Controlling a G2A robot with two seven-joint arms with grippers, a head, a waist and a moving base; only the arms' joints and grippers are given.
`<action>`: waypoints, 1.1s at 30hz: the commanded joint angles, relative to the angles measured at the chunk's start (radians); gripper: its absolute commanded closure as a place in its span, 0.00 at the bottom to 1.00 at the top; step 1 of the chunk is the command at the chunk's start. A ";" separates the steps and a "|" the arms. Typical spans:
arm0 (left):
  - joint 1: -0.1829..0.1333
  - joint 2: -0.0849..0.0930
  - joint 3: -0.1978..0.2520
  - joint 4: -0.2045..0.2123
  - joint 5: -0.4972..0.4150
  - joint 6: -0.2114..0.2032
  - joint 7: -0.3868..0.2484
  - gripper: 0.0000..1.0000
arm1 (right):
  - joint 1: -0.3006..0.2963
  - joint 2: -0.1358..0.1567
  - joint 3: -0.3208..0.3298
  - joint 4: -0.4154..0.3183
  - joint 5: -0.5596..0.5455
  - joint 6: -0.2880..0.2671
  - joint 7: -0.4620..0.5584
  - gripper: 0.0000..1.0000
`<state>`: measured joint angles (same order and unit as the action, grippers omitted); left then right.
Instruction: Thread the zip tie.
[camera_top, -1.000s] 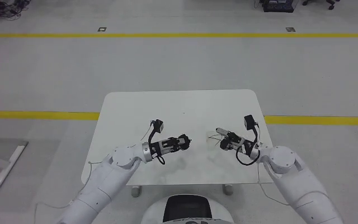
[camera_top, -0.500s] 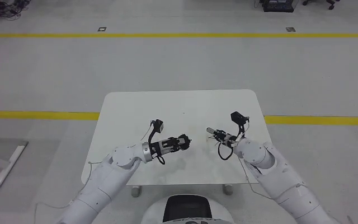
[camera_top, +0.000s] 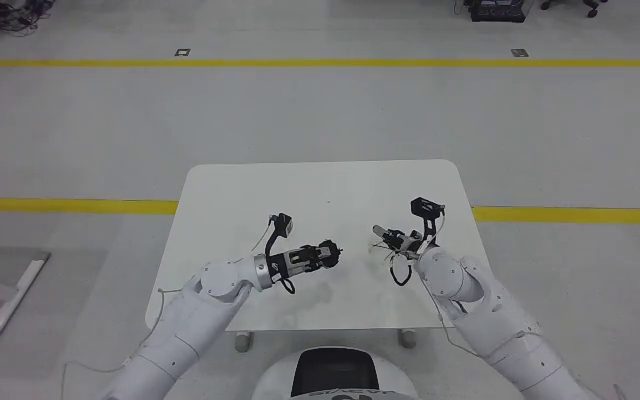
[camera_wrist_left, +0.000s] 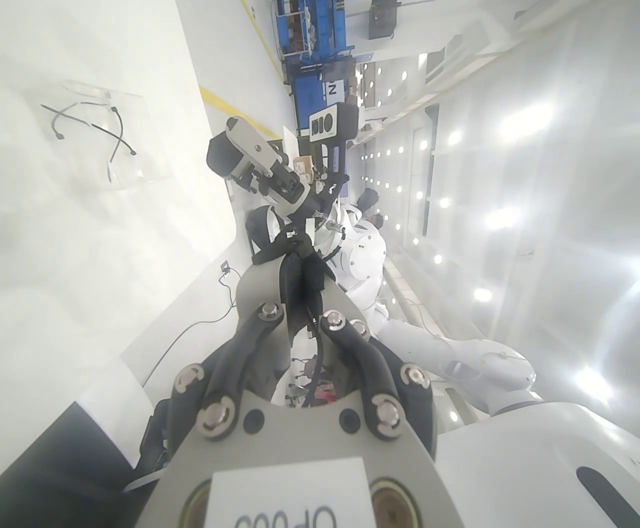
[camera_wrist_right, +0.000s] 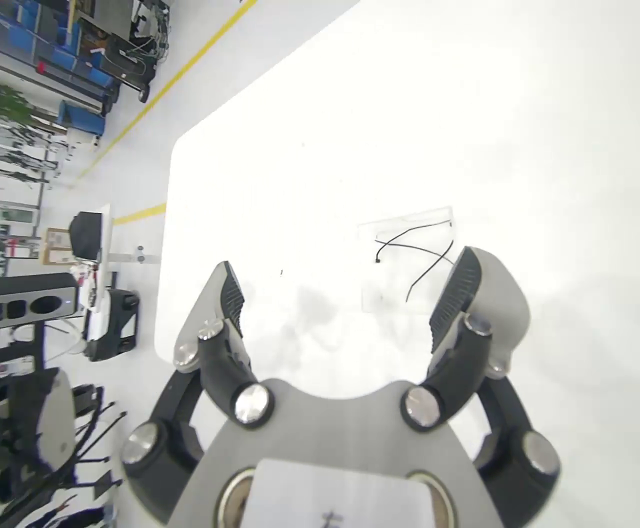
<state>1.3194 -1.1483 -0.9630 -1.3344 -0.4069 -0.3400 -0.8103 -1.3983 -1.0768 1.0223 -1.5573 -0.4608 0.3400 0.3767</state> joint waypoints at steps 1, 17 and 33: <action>0.000 0.000 0.000 0.000 0.000 0.000 0.000 1.00 | 0.007 -0.018 0.004 0.006 -0.065 0.000 0.030 0.00; 0.000 0.000 0.000 0.000 0.000 0.000 0.000 1.00 | -0.017 -0.233 0.191 0.037 -0.459 0.000 0.341 0.00; 0.000 0.000 0.000 0.000 0.000 0.000 0.000 1.00 | 0.053 -0.257 0.122 0.109 -0.536 0.000 0.424 0.00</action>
<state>1.3194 -1.1483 -0.9630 -1.3344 -0.4069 -0.3400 -0.8104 -1.3601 -1.3262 1.1494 -1.4644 -0.9916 0.3407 0.7854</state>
